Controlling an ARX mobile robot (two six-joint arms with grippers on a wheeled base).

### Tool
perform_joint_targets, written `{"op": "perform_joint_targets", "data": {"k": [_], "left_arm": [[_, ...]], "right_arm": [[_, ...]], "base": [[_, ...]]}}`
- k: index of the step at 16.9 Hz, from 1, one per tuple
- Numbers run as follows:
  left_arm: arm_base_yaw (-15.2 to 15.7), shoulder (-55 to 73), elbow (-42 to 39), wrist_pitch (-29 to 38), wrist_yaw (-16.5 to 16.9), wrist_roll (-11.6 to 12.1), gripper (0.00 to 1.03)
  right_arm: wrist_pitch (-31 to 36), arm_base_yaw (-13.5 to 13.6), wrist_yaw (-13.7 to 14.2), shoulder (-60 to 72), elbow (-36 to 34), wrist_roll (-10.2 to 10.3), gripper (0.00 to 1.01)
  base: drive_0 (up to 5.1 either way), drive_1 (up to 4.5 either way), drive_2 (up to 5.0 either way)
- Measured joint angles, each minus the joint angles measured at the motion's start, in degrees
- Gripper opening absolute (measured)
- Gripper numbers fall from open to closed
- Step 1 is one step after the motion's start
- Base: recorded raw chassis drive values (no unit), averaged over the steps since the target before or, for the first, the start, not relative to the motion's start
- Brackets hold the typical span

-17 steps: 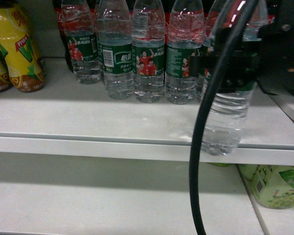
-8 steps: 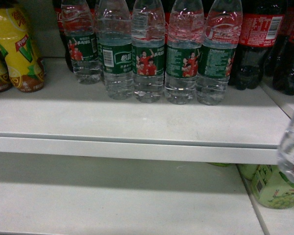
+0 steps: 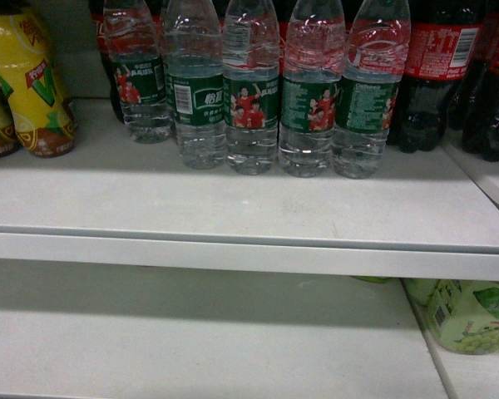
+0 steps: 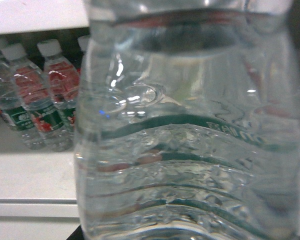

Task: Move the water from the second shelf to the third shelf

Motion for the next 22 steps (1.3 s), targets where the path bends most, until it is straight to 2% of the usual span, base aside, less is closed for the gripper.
{"op": "perform_joint_targets", "data": {"k": [3,6,22], "left_arm": [[0.0,0.0,0.02,0.0,0.0,0.0,0.98],[0.0,0.0,0.0,0.0,0.0,0.0,0.98],[0.0,0.0,0.0,-0.2,-0.02,-0.02,0.98]], "right_arm": [[0.11,-2.43,0.42,0.04,-0.79,-0.04,0.43],[-0.02,-4.11,-0.35,0.02,-1.14,0.37,0.43],[-1.11,-4.0,-0.5,-1.2,-2.45,0.42,0.43]], "base": [[0.0,0.0,0.0],[0.0,0.0,0.0],[0.0,0.0,0.0]]}}
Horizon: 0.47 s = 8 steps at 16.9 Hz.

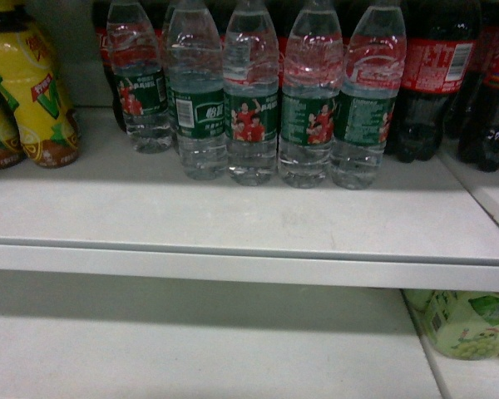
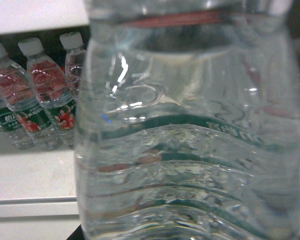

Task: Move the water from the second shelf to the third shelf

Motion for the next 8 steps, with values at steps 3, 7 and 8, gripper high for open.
{"op": "perform_joint_targets", "data": {"k": [3,7,8], "left_arm": [[0.0,0.0,0.0,0.11,-0.09,0.0,0.98],[0.0,0.0,0.0,0.2,-0.07,0.0,0.98],[0.0,0.0,0.0,0.17,0.13,0.04,0.98]], "right_arm": [[0.04,0.0,0.0,0.0,-0.04,0.0,0.43],[0.15,0.0,-0.07,0.0,-0.07,0.02,0.43],[0.15,0.0,-0.04,0.0,-0.09,0.07,0.43]], "base": [[0.0,0.0,0.0],[0.0,0.0,0.0],[0.0,0.0,0.0]]}}
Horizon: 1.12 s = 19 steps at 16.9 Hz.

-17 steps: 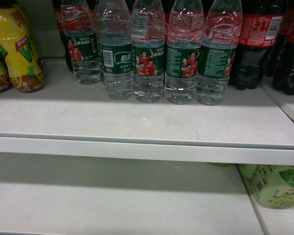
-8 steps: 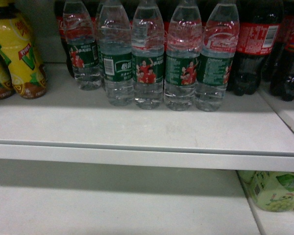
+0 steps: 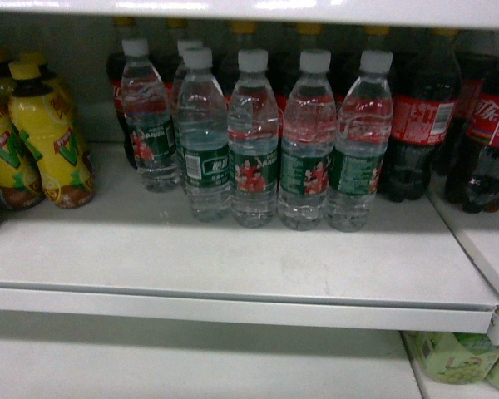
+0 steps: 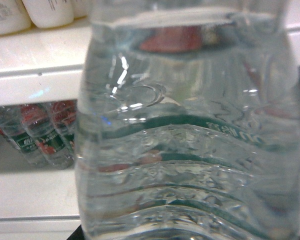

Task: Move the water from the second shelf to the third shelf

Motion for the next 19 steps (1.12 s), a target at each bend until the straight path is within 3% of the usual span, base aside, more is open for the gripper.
{"op": "perform_joint_targets", "data": {"k": [19], "left_arm": [[0.0,0.0,0.02,0.04,-0.11,-0.02,0.98]], "right_arm": [[0.17,0.0,-0.02,0.0,0.07,0.35,0.43]], "base": [[0.0,0.0,0.0]]}}
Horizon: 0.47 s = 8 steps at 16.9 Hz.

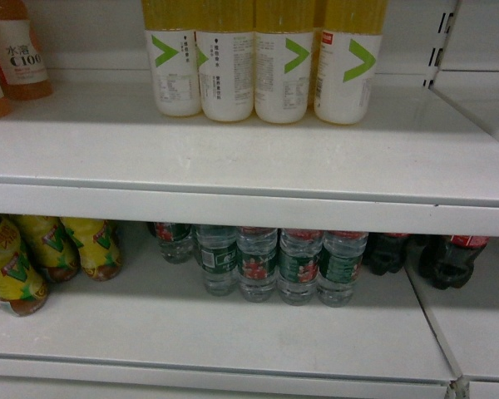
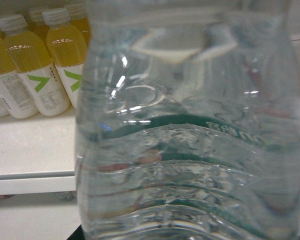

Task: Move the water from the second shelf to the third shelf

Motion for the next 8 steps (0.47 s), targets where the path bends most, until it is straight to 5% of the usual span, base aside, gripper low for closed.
{"op": "perform_joint_targets", "data": {"k": [8], "left_arm": [[0.0,0.0,0.0,0.0,0.0,0.0,0.98]], "right_arm": [[-0.02,0.0,0.02,0.0,0.0,0.0,0.43]], "base": [[0.0,0.0,0.0]]}}
